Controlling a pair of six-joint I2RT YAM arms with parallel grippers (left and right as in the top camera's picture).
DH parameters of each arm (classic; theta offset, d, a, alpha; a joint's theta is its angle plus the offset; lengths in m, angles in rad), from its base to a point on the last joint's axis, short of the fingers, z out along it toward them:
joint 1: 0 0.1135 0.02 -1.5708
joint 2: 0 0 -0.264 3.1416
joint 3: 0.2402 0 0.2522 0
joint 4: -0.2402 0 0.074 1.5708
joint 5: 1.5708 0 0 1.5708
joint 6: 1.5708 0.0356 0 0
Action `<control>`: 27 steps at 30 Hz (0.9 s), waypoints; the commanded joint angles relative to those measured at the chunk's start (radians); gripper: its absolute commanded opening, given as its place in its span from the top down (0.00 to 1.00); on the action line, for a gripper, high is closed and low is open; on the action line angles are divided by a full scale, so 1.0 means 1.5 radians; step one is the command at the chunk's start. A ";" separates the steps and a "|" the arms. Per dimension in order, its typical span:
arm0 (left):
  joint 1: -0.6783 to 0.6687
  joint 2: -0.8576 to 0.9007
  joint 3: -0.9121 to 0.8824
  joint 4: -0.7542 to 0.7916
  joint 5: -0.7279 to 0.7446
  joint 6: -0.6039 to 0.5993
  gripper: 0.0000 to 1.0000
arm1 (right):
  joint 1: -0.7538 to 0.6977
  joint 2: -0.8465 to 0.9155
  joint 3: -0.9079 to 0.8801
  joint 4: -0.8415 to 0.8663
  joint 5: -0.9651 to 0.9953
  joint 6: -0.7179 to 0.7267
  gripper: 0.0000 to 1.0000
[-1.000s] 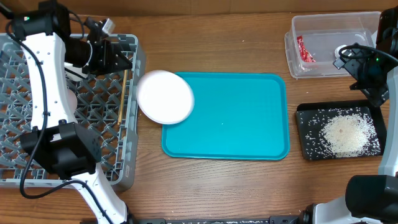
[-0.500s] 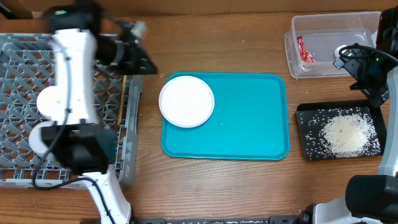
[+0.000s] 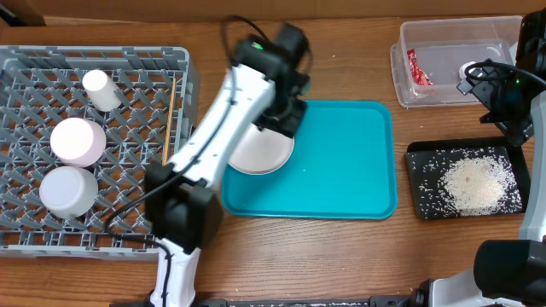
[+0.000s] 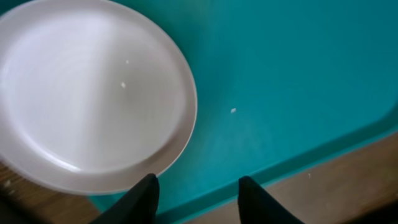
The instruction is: Sort waste into correct bins and load items into the dishwasher
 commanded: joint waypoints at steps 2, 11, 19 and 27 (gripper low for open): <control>-0.037 0.047 -0.066 0.062 -0.038 -0.065 0.64 | -0.001 -0.001 0.007 0.002 0.005 0.003 0.00; -0.070 0.118 -0.082 0.099 -0.202 -0.184 0.69 | -0.001 -0.001 0.007 0.002 0.004 0.003 0.00; -0.070 0.173 -0.082 0.110 -0.196 -0.183 0.73 | -0.001 -0.001 0.007 0.002 0.005 0.003 0.00; -0.070 0.189 -0.074 0.101 -0.131 -0.182 0.96 | -0.001 -0.001 0.007 0.002 0.004 0.003 0.00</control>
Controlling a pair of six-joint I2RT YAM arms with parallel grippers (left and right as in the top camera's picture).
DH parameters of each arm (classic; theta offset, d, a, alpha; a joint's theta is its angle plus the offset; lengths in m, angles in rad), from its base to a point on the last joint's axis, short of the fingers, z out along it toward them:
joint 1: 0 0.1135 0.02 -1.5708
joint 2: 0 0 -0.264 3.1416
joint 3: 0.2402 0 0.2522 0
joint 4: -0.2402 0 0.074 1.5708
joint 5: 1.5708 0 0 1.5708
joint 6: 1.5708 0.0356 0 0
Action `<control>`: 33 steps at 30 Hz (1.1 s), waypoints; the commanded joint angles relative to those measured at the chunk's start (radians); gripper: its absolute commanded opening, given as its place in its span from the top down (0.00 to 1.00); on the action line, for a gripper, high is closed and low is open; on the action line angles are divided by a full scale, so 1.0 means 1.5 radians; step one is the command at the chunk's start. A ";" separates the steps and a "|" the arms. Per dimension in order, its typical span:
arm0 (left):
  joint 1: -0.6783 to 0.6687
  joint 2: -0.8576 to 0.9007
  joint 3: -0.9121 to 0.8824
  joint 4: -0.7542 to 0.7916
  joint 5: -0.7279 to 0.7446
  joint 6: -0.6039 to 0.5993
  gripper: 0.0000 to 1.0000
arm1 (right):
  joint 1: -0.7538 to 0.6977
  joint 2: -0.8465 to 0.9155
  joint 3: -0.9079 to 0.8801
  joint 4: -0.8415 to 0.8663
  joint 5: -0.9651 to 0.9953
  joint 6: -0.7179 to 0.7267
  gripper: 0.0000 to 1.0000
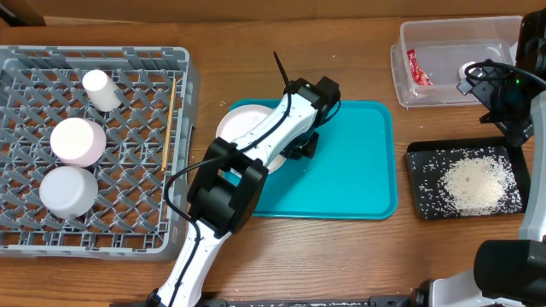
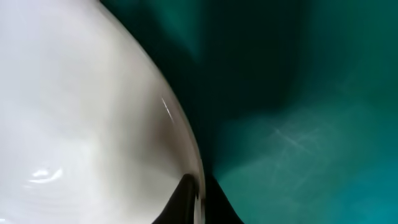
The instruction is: Sort waste into correct bins and load items into the dishwasher
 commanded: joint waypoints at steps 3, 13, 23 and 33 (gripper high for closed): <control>0.006 0.029 0.057 -0.055 0.063 0.007 0.96 | -0.001 -0.001 0.007 0.002 0.004 0.003 0.00; 0.097 -0.058 0.463 -0.265 0.121 0.092 0.96 | -0.001 -0.001 0.007 0.002 0.004 0.003 0.00; 0.362 -0.137 0.553 -0.286 0.481 0.238 0.96 | -0.001 -0.001 0.007 0.002 0.004 0.003 0.00; 0.581 -0.137 0.381 -0.286 0.770 0.424 0.96 | -0.001 -0.001 0.007 0.002 0.004 0.003 0.00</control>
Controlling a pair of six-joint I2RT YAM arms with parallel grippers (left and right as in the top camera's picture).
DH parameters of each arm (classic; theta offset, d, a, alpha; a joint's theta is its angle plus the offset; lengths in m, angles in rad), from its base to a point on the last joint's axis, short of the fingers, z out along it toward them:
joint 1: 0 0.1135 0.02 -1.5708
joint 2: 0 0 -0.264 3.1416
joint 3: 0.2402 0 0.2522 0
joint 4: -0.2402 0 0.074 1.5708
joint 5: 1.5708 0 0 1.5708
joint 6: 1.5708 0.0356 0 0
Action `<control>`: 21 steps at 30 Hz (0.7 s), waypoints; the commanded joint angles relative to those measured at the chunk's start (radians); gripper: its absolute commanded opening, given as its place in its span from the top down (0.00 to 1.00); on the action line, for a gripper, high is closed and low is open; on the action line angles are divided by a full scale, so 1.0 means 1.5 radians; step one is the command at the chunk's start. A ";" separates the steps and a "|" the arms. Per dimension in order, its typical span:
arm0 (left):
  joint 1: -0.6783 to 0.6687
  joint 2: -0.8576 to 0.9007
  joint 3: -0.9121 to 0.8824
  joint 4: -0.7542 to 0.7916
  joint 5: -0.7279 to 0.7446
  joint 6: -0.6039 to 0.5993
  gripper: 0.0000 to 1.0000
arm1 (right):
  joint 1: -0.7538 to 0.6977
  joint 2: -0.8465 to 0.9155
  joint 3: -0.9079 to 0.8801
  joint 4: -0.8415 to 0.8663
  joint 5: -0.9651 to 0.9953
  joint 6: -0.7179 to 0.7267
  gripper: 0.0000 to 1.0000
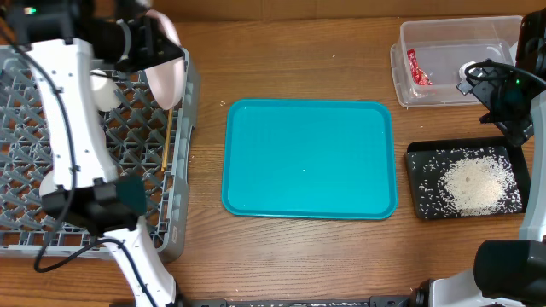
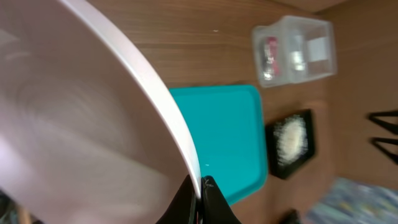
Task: Sort waste into correct bins and load items into the dishwasher
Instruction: 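Lift the plate and carry it over the dish rack, left gripper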
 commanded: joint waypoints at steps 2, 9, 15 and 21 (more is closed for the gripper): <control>0.047 0.006 -0.091 -0.002 0.166 0.152 0.96 | -0.001 -0.001 0.007 0.002 0.005 0.003 0.00; 0.076 0.006 -0.192 -0.002 0.199 0.239 0.96 | -0.001 -0.001 0.007 0.002 0.004 0.003 0.00; 0.077 0.006 -0.207 -0.003 0.159 0.244 0.96 | -0.001 -0.001 0.007 0.002 0.005 0.003 0.00; 0.077 0.007 -0.212 -0.003 0.083 0.224 0.96 | -0.001 -0.001 0.007 0.002 0.005 0.003 0.00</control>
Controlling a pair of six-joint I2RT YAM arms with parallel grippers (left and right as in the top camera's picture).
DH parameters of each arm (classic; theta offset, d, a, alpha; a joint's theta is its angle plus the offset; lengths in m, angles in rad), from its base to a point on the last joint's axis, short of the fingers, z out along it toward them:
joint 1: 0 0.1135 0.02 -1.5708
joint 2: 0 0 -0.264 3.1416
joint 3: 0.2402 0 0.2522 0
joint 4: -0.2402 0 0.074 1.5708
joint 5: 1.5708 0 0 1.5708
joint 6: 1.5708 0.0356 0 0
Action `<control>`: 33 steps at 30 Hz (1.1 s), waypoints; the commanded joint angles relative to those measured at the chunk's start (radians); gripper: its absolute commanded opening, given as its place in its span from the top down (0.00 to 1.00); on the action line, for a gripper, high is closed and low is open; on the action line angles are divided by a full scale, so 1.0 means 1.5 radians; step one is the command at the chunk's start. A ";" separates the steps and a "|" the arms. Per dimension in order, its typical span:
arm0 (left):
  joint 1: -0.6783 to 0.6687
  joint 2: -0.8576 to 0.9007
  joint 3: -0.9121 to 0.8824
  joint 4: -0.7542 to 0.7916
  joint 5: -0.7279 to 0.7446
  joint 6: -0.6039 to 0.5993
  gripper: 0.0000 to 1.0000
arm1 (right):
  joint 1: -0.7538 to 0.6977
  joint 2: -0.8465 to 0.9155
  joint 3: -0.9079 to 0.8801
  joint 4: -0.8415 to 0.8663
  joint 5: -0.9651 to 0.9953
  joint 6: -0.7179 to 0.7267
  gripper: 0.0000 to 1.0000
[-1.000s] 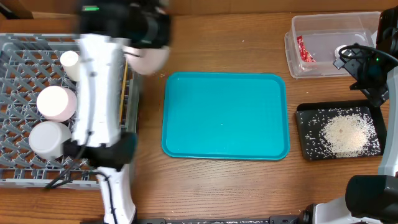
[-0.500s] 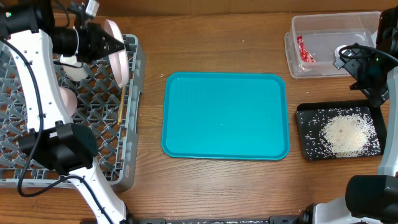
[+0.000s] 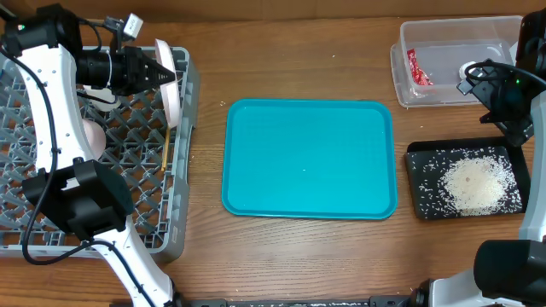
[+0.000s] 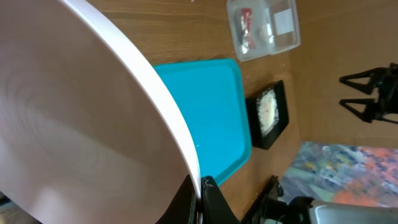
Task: Sort waste into correct bins and load items into the dishwasher
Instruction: 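Lift the plate and carry it over the dish rack, left gripper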
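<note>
My left gripper (image 3: 159,75) is shut on the rim of a white plate (image 3: 172,83), held on edge over the right side of the grey dishwasher rack (image 3: 181,183). In the left wrist view the white plate (image 4: 87,118) fills the left half, pinched between the fingertips of my left gripper (image 4: 200,193). My right gripper (image 3: 503,119) sits at the far right beside the black tray of rice (image 3: 467,182); its jaws are not clear from above.
The teal tray (image 3: 309,159) lies bare in the middle. A clear bin (image 3: 448,61) with a red wrapper stands at the back right. A pink cup (image 3: 91,135) and a wooden chopstick (image 3: 169,119) lie in the rack, partly hidden by my left arm.
The left gripper has turned the plate from a slanted pose to standing on edge and shifted it slightly lower over the rack's right side. The right arm has not moved.
My left gripper hovered open over the white plate at the teal tray's left edge. Then it was shut on the plate's rim on the tray. Later it held the plate over the rack's back right corner, and now the plate stands on edge there.
</note>
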 commanded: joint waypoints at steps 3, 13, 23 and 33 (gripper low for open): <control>0.007 0.004 -0.014 -0.002 -0.051 0.013 0.96 | -0.001 -0.001 0.007 0.002 0.005 0.003 0.00; 0.010 0.004 -0.068 -0.002 -0.116 -0.024 0.96 | -0.001 -0.001 0.007 0.002 0.004 0.003 0.00; 0.013 -0.002 -0.057 -0.002 -0.281 -0.205 0.84 | -0.001 -0.001 0.007 0.002 0.004 0.003 0.00; 0.012 -0.109 -0.055 -0.002 -0.280 -0.244 0.00 | -0.001 -0.001 0.007 0.002 0.004 0.003 0.00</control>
